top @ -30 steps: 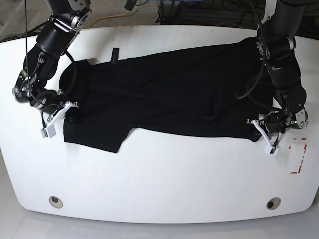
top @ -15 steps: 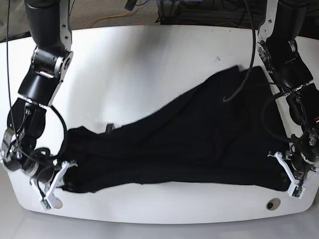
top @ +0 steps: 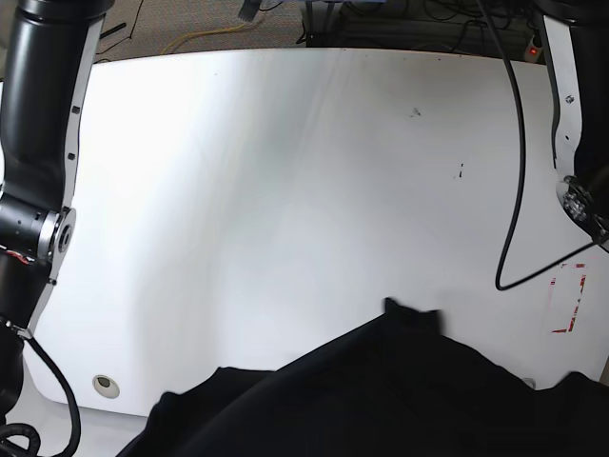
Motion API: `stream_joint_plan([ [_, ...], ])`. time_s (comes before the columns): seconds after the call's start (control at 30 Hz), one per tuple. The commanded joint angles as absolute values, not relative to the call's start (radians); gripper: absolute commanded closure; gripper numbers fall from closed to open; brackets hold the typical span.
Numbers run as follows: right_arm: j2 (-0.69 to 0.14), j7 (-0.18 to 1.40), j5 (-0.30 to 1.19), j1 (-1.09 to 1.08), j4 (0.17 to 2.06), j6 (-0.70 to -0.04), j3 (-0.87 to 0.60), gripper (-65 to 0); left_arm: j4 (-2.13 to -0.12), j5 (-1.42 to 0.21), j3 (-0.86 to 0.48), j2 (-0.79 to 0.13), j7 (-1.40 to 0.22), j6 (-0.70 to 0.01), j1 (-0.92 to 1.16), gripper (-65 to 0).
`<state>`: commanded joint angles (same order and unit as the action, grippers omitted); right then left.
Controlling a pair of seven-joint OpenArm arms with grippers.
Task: Fold the T-shirt properly
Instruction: 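Lift the shirt with both grippers and flip it over, laying it flat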
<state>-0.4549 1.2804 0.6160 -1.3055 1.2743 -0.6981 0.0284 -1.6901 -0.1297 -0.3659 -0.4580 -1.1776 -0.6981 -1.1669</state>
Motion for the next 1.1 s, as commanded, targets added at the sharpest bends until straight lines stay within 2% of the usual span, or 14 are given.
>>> stream_joint_plan([
  [0.27,-0.463,1.336,0.650,-1.306,1.330,-0.698,0.033,0.0,-1.699,-0.136,-0.360,-0.476,-1.191,-0.698,-1.147,0.0],
  [0.4,-0.545,1.343,0.753,-1.297,1.366,-0.698,0.030,0.0,-1.765,-0.137,-0.363,-0.475,-1.260,-0.698,-1.040,0.0],
  [0.5,-0.578,1.343,0.819,-1.139,1.411,-0.698,-0.002,0.0,-1.850,-0.137,-0.363,-0.469,-1.282,-0.698,-0.891,0.0],
  [0.8,-0.570,1.343,0.826,-0.645,1.612,-0.698,-0.245,0.0,-1.992,-0.139,-0.364,-0.407,-1.282,-0.698,-0.530,0.0],
  [1.1,-0.464,1.345,0.826,-0.219,1.842,-0.698,-0.412,0.0,-2.000,-0.134,-0.438,-0.302,-1.279,-0.698,-0.228,0.0],
])
